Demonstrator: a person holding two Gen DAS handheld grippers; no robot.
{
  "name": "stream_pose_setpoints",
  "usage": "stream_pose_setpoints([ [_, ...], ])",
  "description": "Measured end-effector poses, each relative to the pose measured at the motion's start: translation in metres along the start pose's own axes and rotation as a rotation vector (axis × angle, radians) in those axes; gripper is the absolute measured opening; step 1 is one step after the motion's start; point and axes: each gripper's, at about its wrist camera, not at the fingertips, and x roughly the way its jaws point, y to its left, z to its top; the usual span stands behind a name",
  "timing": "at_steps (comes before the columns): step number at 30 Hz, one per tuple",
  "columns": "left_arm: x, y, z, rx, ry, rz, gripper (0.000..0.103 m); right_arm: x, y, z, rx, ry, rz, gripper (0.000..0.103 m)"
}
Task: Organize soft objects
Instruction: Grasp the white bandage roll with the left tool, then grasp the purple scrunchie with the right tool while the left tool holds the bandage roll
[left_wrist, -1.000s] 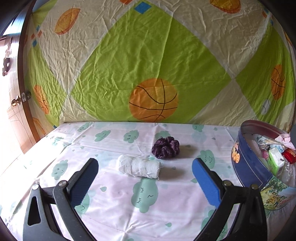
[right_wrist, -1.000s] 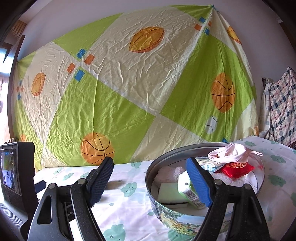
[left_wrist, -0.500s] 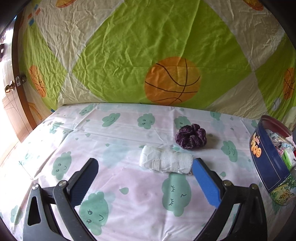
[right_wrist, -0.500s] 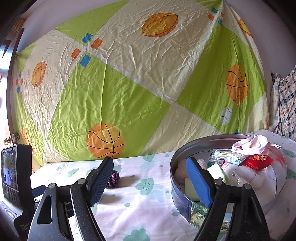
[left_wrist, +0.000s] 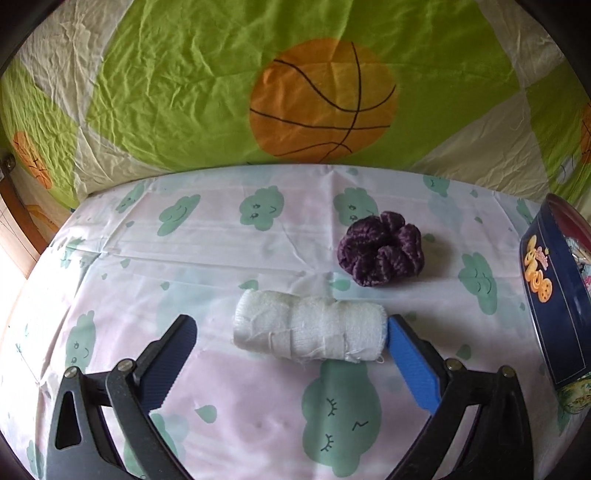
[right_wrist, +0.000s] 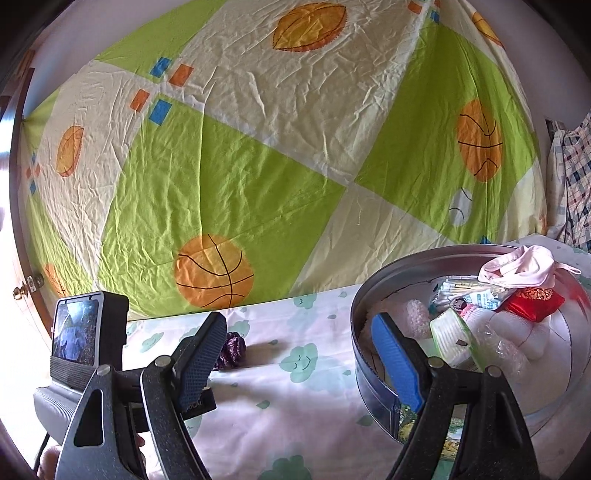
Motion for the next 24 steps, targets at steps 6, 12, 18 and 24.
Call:
stream_pose_setpoints([
  [6,0.01,0.009,0.0,-0.053,0.048,-0.039,0.092,0.005,0.006,-0.001,-0.031,0.023,0.003,0.083],
  [12,0.006,0.012,0.001,-0.069,0.03,-0.045,0.079,0.007,0.013,-0.002,-0.066,0.034,-0.013,0.083],
  [18,-0.008,0.043,0.005,-0.14,-0.069,0.088,0.079,0.02,0.023,-0.002,-0.082,0.062,-0.001,0.083],
  [24,-0.025,0.08,0.009,-0.226,-0.163,0.231,0.079,0.073,0.051,-0.005,-0.104,0.205,0.058,0.083],
])
